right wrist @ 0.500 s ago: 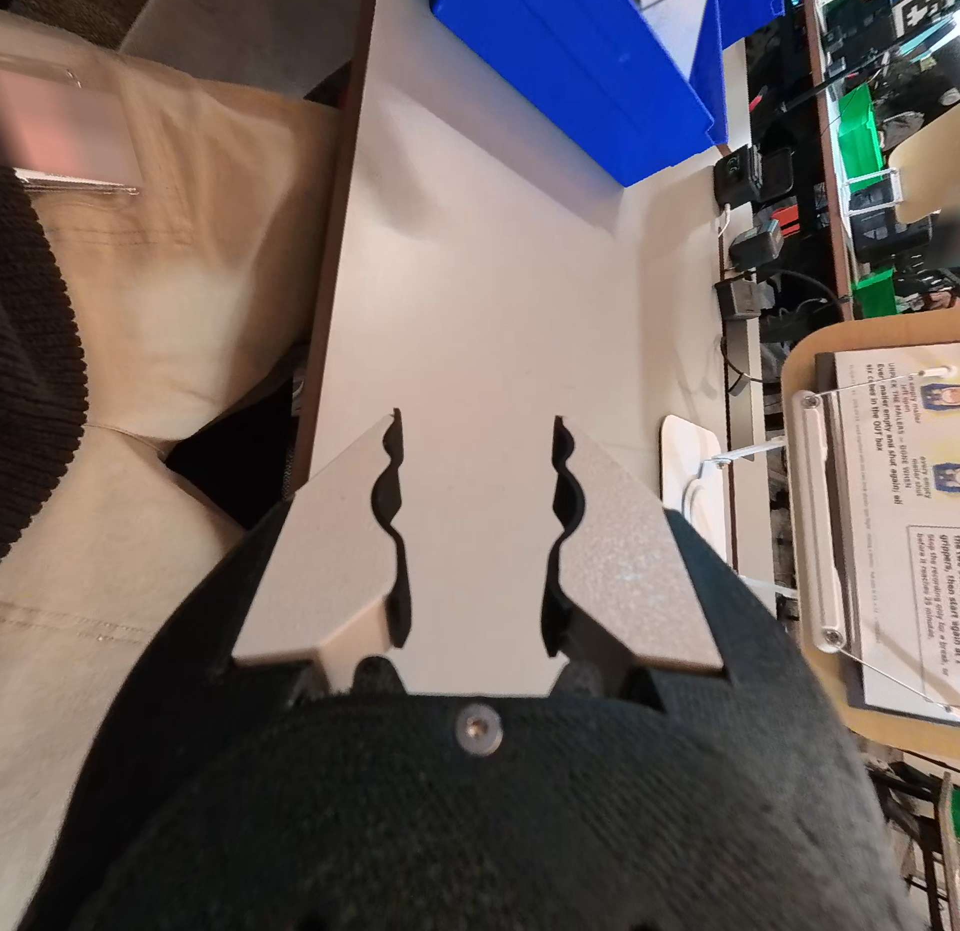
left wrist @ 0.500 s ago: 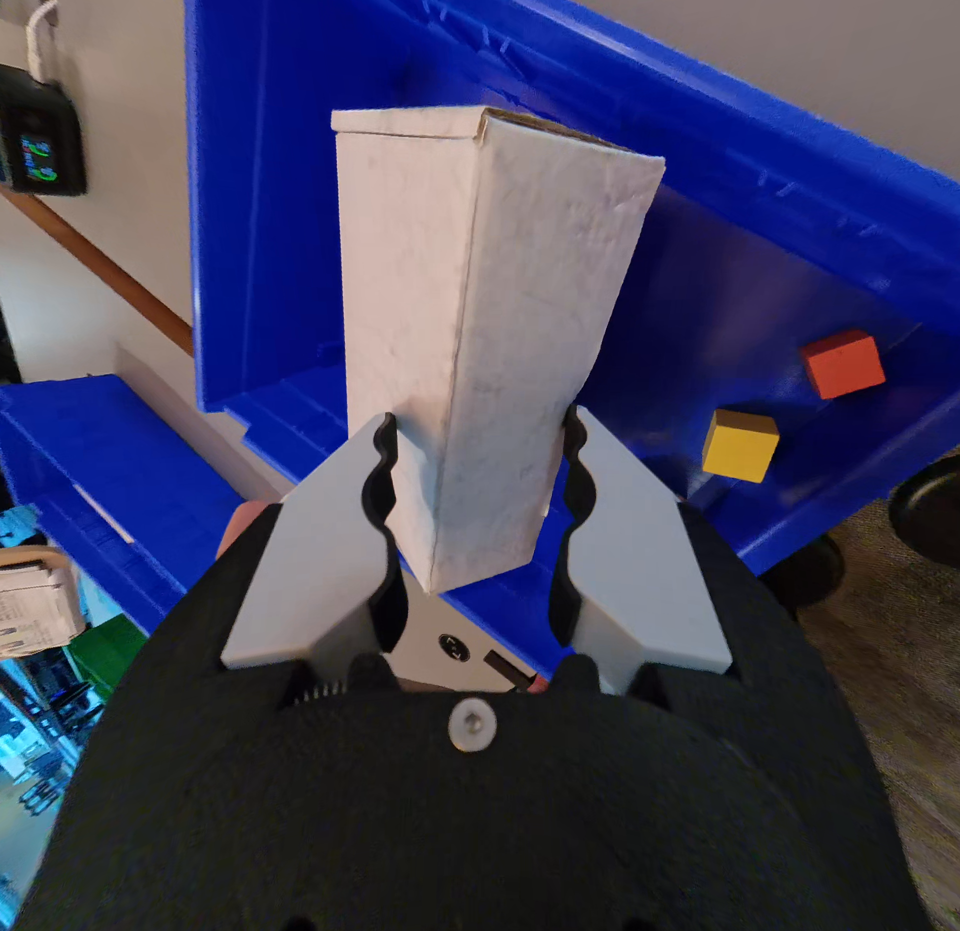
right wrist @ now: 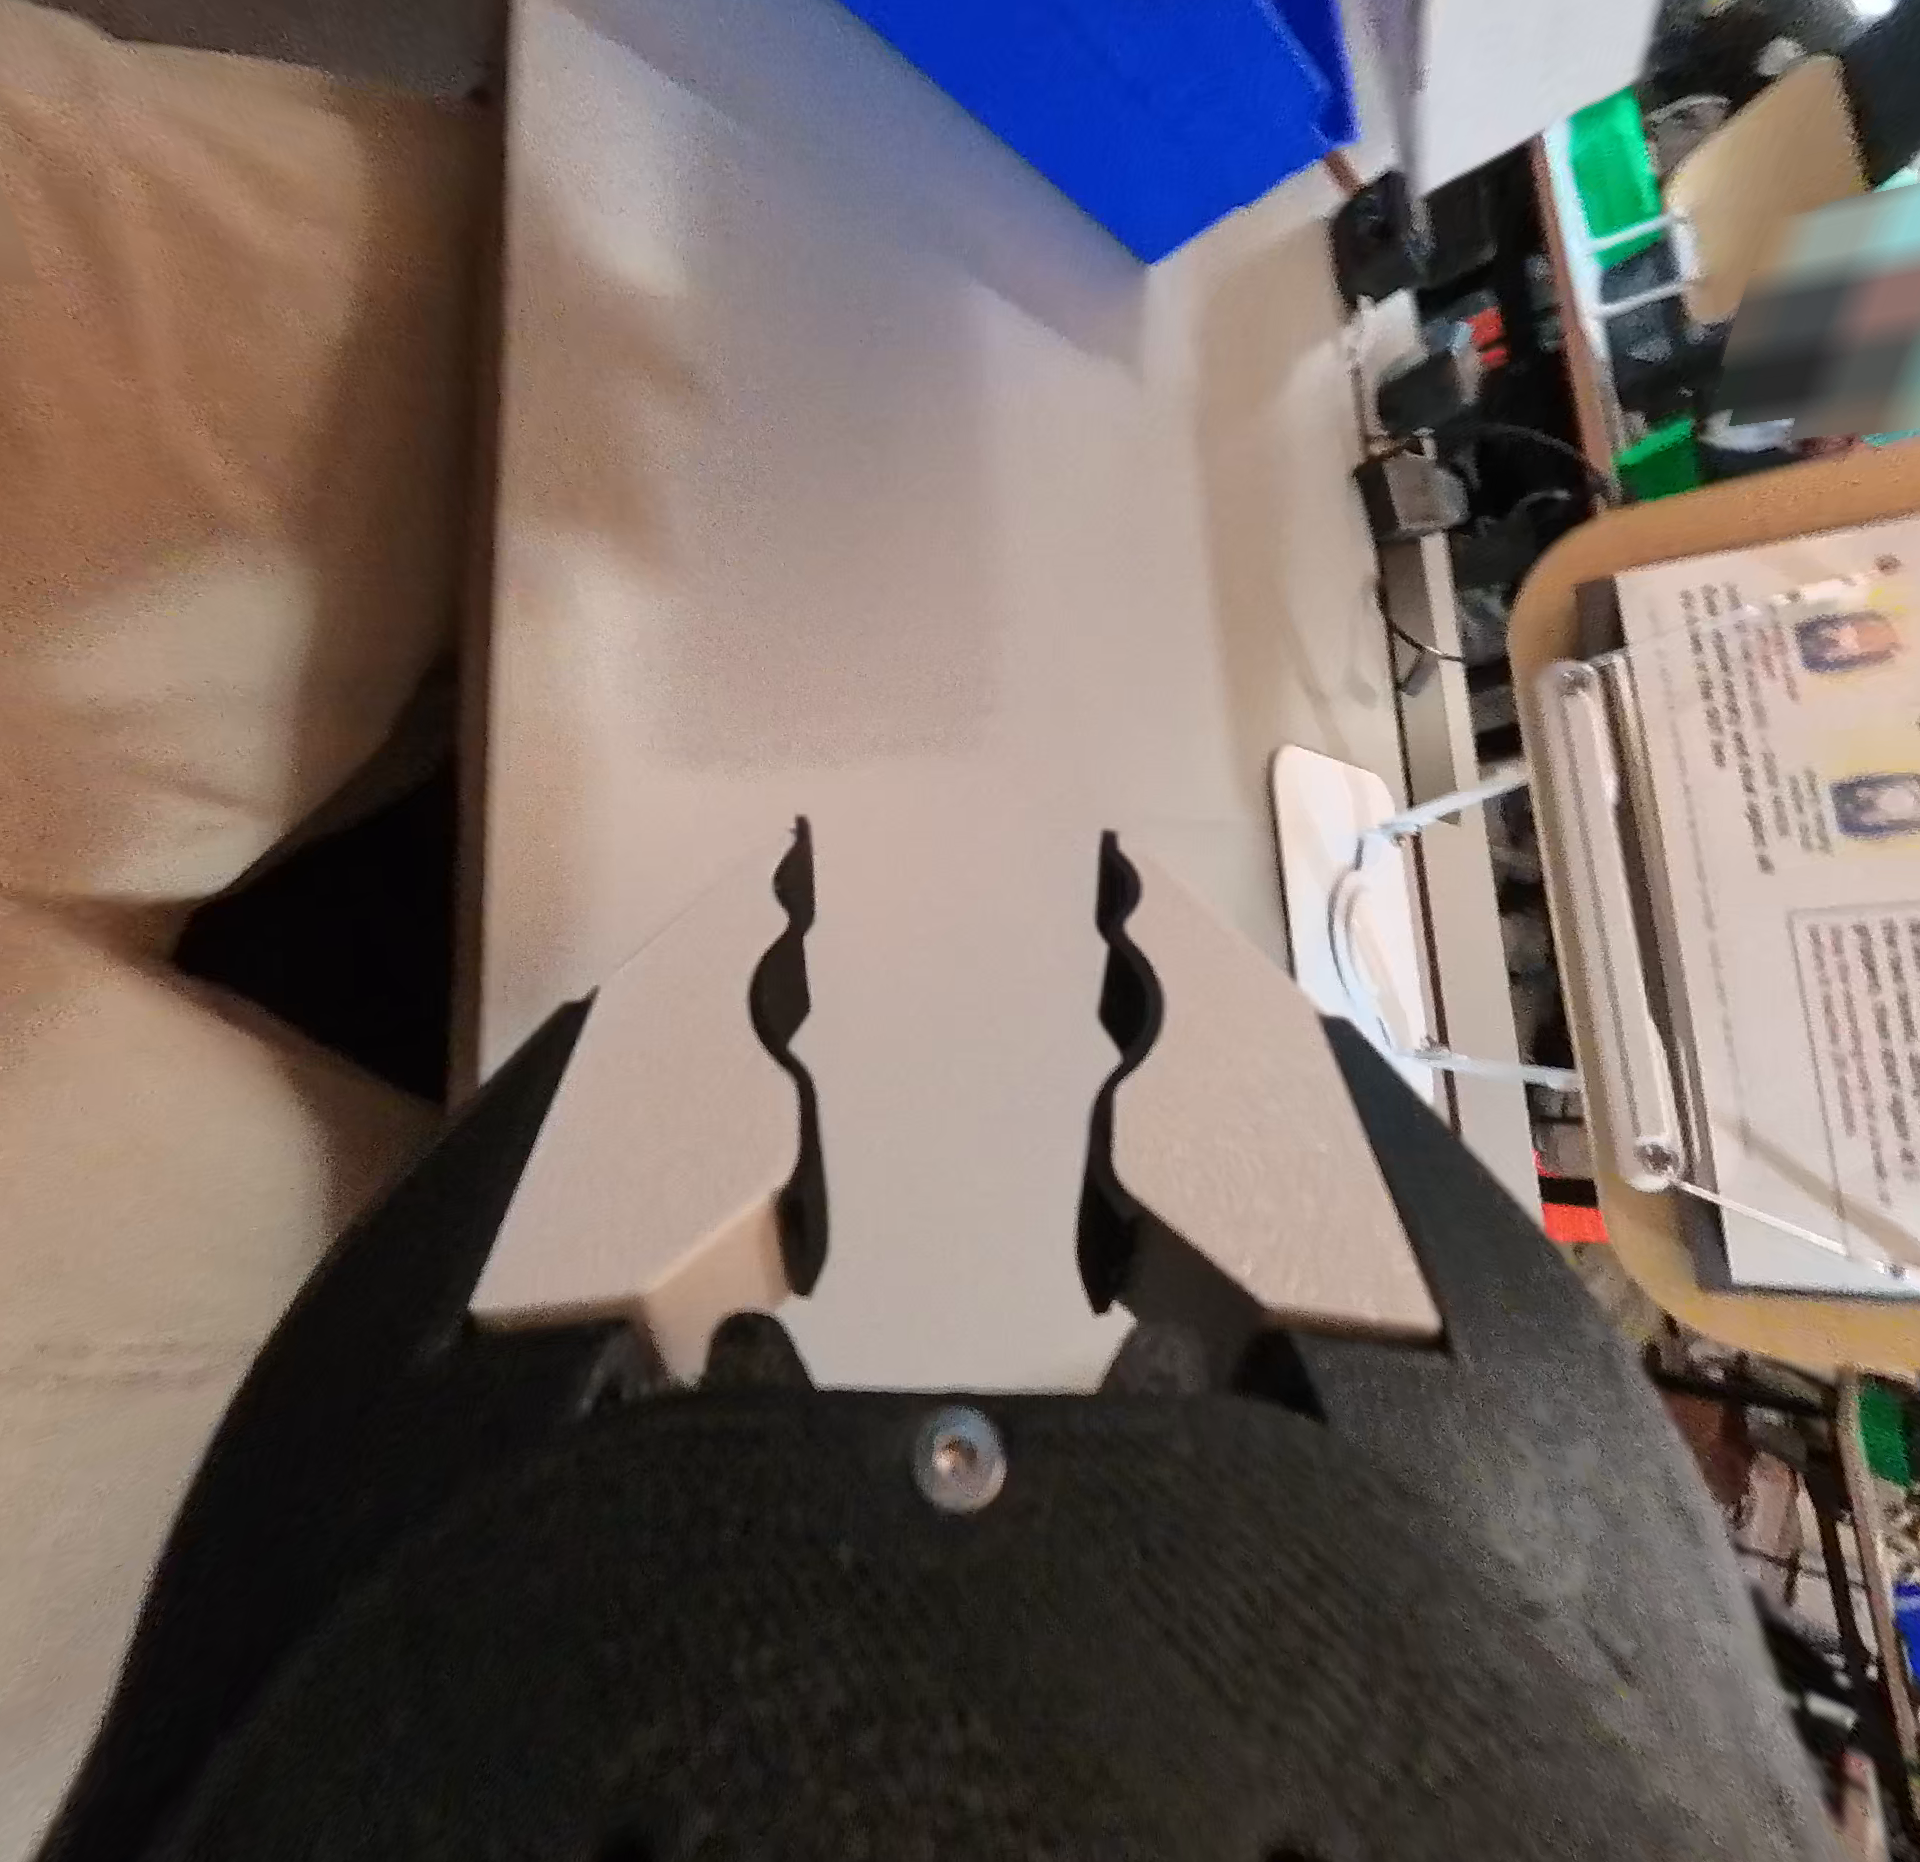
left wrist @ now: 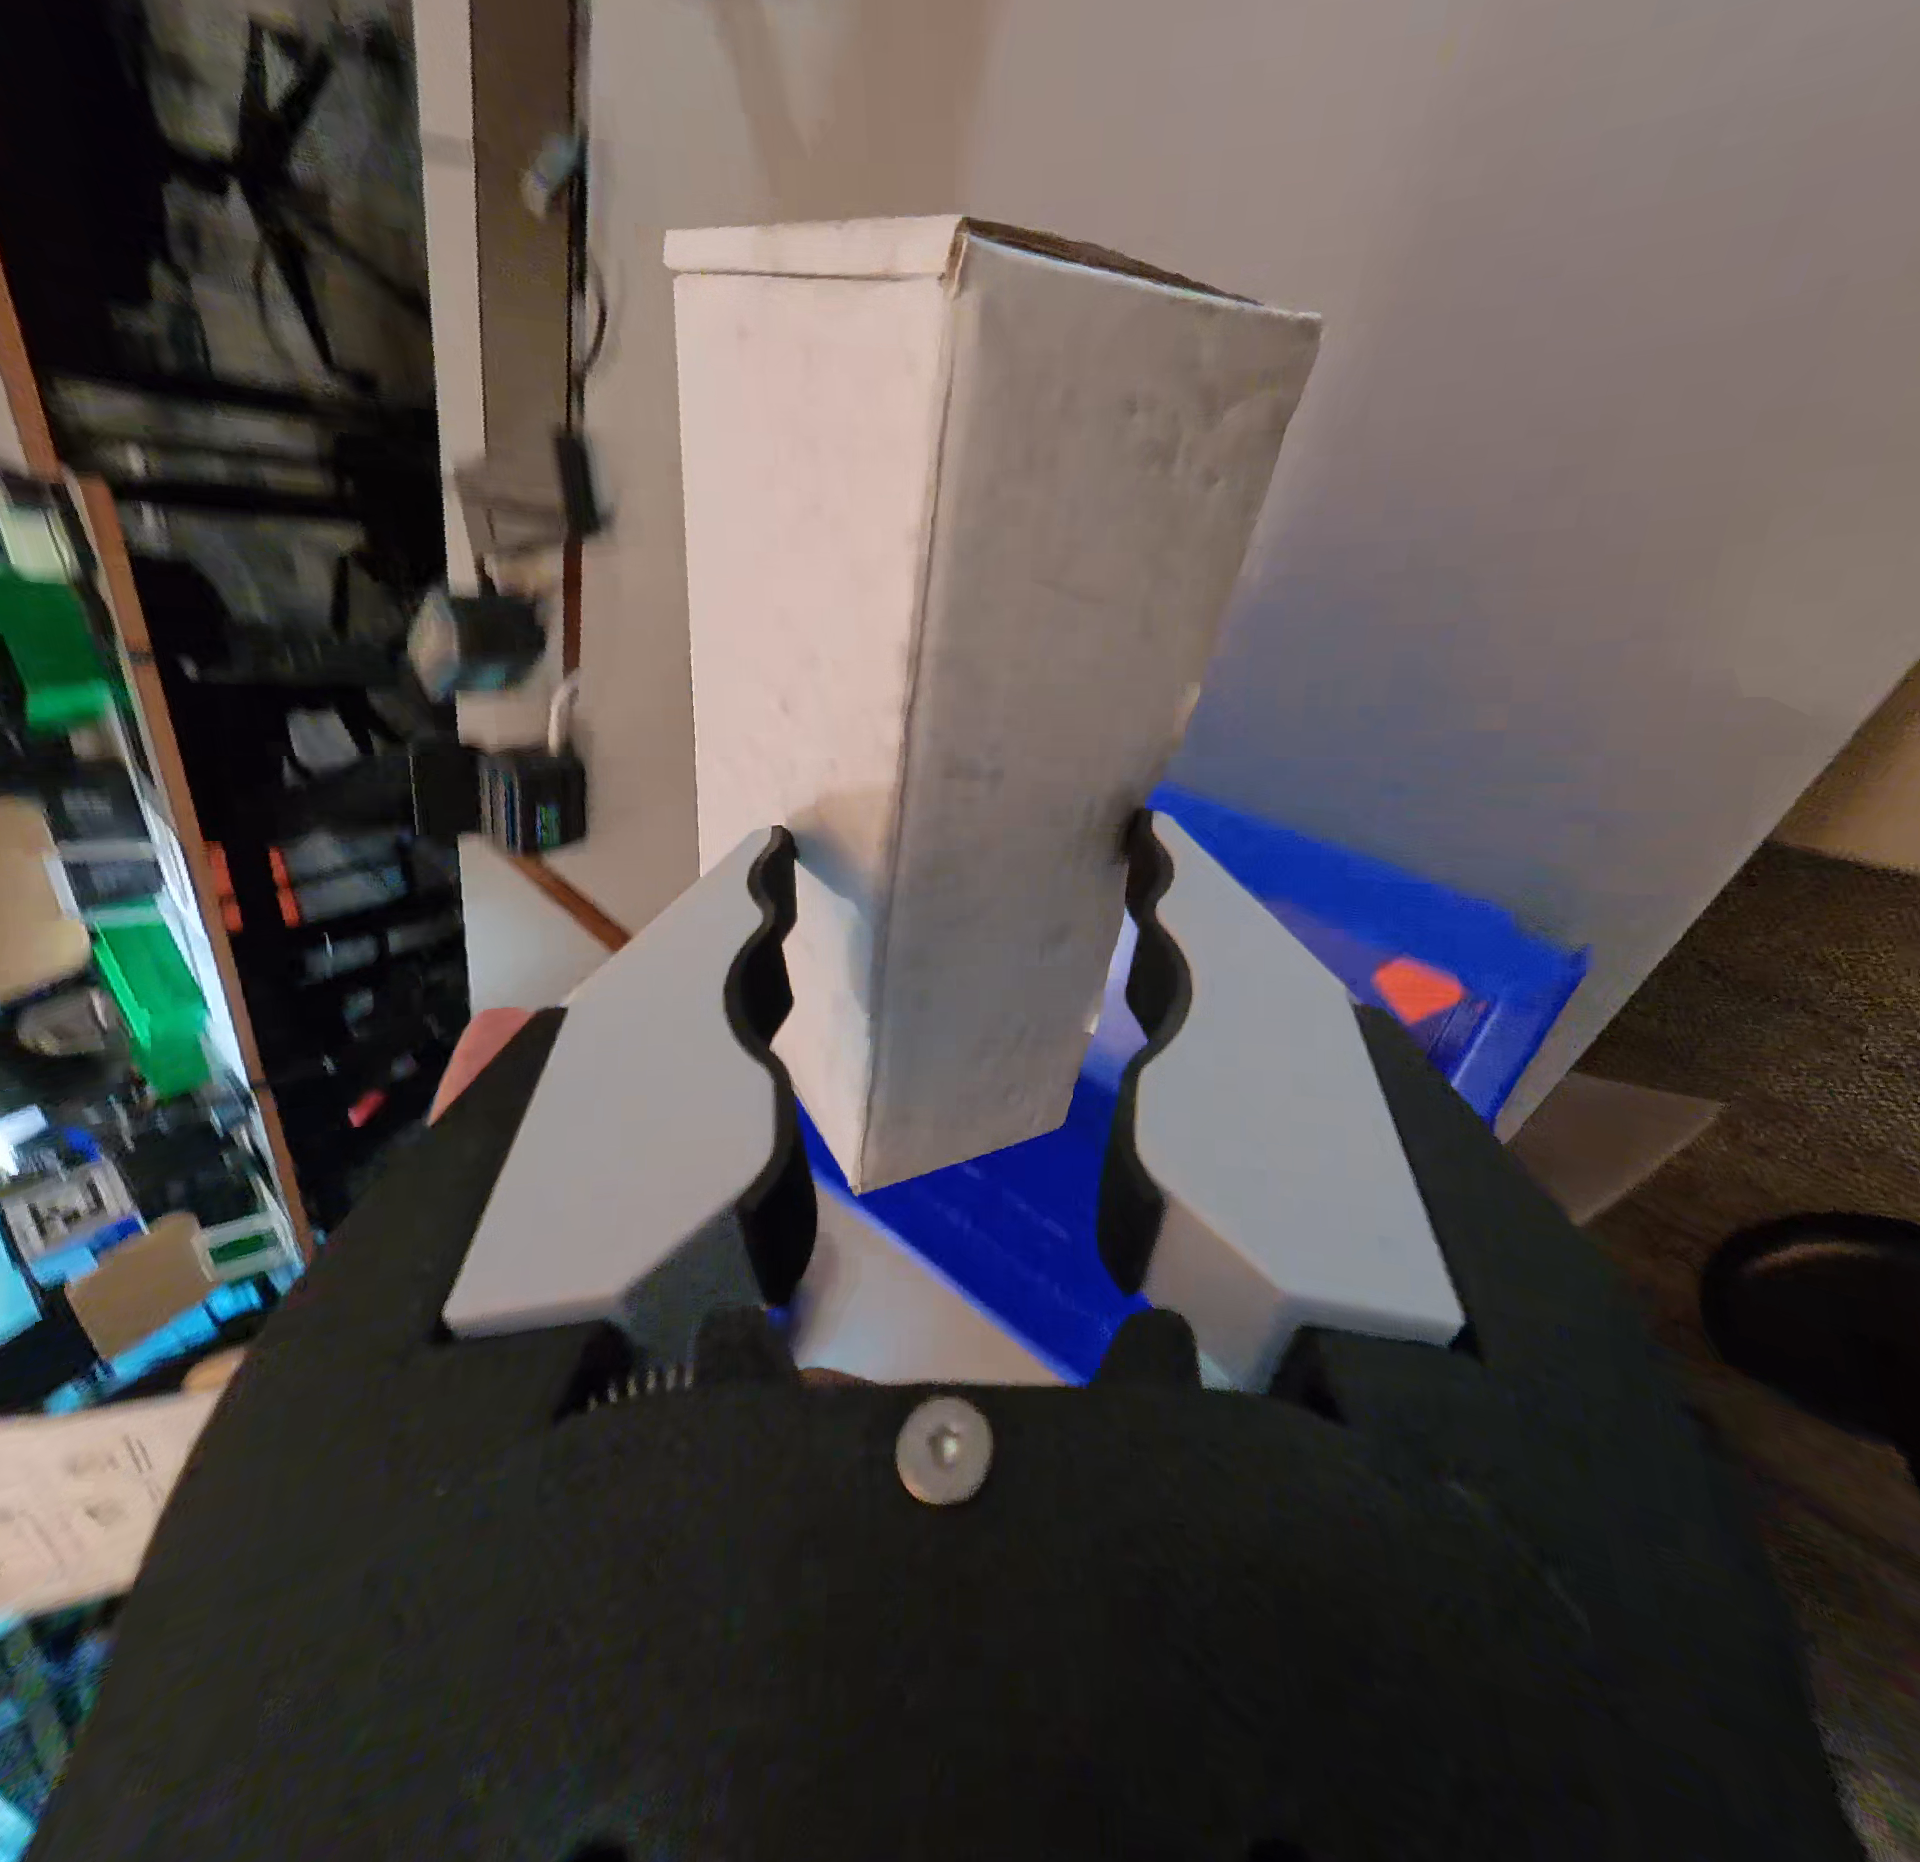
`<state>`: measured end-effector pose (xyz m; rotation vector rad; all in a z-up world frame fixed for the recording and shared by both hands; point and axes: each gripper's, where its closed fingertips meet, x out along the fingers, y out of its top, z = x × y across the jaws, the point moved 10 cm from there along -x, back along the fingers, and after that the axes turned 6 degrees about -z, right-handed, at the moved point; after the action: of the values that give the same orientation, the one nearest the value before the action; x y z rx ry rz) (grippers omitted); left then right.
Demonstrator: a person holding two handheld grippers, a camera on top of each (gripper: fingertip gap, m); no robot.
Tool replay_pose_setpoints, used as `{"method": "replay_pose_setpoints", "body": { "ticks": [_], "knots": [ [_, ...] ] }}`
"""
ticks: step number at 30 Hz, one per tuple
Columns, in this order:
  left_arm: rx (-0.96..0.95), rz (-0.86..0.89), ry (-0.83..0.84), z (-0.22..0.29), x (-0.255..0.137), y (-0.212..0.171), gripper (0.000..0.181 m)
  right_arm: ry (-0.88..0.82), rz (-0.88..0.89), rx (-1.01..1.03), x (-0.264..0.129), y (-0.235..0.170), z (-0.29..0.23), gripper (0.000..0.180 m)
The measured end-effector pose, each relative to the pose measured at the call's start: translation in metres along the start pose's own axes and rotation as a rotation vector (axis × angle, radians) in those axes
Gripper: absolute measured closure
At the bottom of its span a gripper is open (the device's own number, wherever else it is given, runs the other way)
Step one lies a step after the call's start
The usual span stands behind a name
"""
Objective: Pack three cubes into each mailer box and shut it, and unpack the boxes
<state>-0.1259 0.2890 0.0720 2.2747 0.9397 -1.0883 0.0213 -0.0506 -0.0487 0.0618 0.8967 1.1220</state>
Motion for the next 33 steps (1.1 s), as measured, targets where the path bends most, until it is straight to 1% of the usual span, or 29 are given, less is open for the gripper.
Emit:
{"method": "replay_pose_setpoints", "body": {
  "ticks": [3, 4, 6, 7, 9, 12, 13, 15, 16, 17, 19, 21, 25, 27, 29, 30, 31, 33],
  "knots": [
    [0.126, 0.078, -0.032, 0.026, 0.005, 0.058, 0.118, -0.093, 0.065, 0.071, 0.007, -0.016, 0.008, 0.119],
    [0.167, 0.104, -0.047, 0.037, 0.01, 0.078, 0.118, -0.121, 0.102, 0.085, 0.008, -0.022, 0.009, 0.115],
    [0.235, 0.153, -0.092, 0.06, 0.023, 0.115, 0.119, -0.172, 0.17, 0.089, 0.009, -0.031, 0.009, 0.114],
    [0.261, 0.166, -0.114, 0.071, 0.031, 0.131, 0.119, -0.211, 0.177, 0.08, 0.01, -0.036, 0.009, 0.113],
    [0.298, 0.194, -0.138, 0.092, 0.049, 0.16, 0.119, -0.272, 0.133, 0.043, 0.012, -0.044, 0.009, 0.111],
    [0.299, 0.267, -0.2, 0.117, 0.069, 0.193, 0.119, -0.213, 0.09, 0.025, 0.018, -0.048, 0.004, 0.096],
    [0.291, 0.294, -0.219, 0.123, 0.072, 0.201, 0.119, -0.208, 0.073, 0.003, 0.021, -0.049, 0.001, 0.095],
    [0.276, 0.343, -0.242, 0.131, 0.073, 0.212, 0.119, -0.225, 0.021, -0.068, 0.028, -0.052, -0.004, 0.095],
    [0.263, 0.363, -0.265, 0.134, 0.073, 0.216, 0.119, -0.245, 0.008, -0.104, 0.03, -0.053, -0.007, 0.104],
    [0.256, 0.38, -0.275, 0.137, 0.071, 0.22, 0.12, -0.263, 0.005, -0.135, 0.031, -0.053, -0.009, 0.107],
    [0.269, 0.365, -0.229, 0.141, 0.072, 0.22, 0.118, -0.274, -0.032, -0.158, 0.032, -0.055, -0.01, 0.107],
    [0.257, 0.415, -0.175, 0.147, 0.07, 0.217, 0.119, -0.265, -0.033, -0.15, 0.031, -0.058, -0.008, 0.108],
    [0.216, 0.492, 0.004, 0.159, 0.07, 0.204, 0.098, -0.27, -0.025, -0.126, 0.025, -0.068, -0.008, 0.108],
    [0.203, 0.547, -0.009, 0.169, 0.074, 0.203, 0.085, -0.267, -0.033, -0.097, 0.023, -0.069, -0.009, 0.109],
    [0.187, 0.568, -0.002, 0.172, 0.077, 0.206, 0.082, -0.26, -0.038, -0.082, 0.021, -0.069, -0.011, 0.111],
    [0.197, 0.568, 0.021, 0.172, 0.077, 0.208, 0.086, -0.259, -0.044, -0.081, 0.021, -0.069, -0.013, 0.112],
    [0.206, 0.575, 0.054, 0.17, 0.076, 0.209, 0.095, -0.262, -0.051, -0.086, 0.02, -0.069, -0.015, 0.112],
    [0.242, 0.586, 0.04, 0.17, 0.074, 0.209, 0.108, -0.26, -0.049, -0.07, 0.016, -0.068, -0.017, 0.112]
  ]
}}
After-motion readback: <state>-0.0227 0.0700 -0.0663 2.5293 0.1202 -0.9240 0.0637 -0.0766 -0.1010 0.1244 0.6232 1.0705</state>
